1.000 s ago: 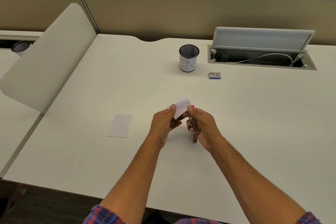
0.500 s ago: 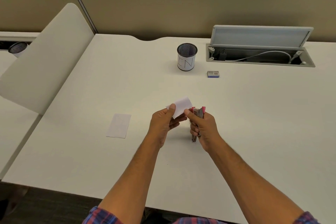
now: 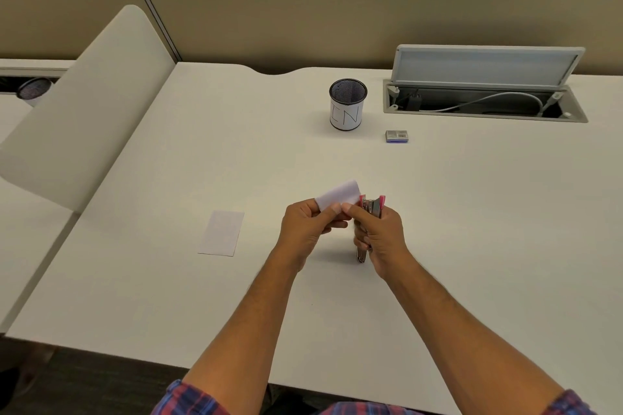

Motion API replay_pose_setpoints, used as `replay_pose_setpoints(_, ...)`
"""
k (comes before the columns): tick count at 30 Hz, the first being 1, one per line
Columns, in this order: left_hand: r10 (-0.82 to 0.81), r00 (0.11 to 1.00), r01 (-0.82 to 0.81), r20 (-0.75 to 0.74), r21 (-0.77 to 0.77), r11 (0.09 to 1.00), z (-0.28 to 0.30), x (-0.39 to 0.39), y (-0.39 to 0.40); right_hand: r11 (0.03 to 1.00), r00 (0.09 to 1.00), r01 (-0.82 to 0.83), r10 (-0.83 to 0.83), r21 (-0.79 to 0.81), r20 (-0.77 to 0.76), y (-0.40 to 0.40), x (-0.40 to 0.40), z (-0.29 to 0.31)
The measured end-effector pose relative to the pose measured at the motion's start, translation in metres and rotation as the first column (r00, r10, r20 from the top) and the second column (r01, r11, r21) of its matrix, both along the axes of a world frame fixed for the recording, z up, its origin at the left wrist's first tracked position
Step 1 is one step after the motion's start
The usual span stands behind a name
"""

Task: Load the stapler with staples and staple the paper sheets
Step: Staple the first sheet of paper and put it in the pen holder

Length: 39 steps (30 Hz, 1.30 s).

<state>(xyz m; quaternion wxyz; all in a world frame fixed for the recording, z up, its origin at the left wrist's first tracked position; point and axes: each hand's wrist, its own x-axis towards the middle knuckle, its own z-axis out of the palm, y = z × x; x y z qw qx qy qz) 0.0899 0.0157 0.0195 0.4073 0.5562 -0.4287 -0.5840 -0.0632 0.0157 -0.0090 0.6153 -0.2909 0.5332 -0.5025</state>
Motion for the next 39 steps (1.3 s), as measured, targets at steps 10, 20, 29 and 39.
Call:
replay_pose_setpoints(10,0.179,0.912,-0.012,0.368,-0.413,0.911,-0.001,0.002,-0.001,0.993,0.987,0.084,-0.095,0.085,0.128,-0.006,-0.004,0.010)
replay_pose_setpoints(20,0.474,0.700,0.325,0.534,-0.830,0.453,-0.003,0.003,0.000,0.990,0.989,-0.101,0.089,0.103,0.120,-0.011,-0.016,0.016)
replay_pose_setpoints(29,0.140,0.989,-0.128,0.049,-0.201,0.971,-0.002,0.007,-0.004,1.000,0.997,-0.017,0.016,-0.015,-0.070,-0.017,-0.027,0.006)
replay_pose_setpoints(39,0.114,0.993,-0.107,0.041,-0.158,0.982,-0.001,0.000,-0.008,0.998,0.994,-0.061,0.058,-0.032,-0.097,-0.017,-0.026,0.003)
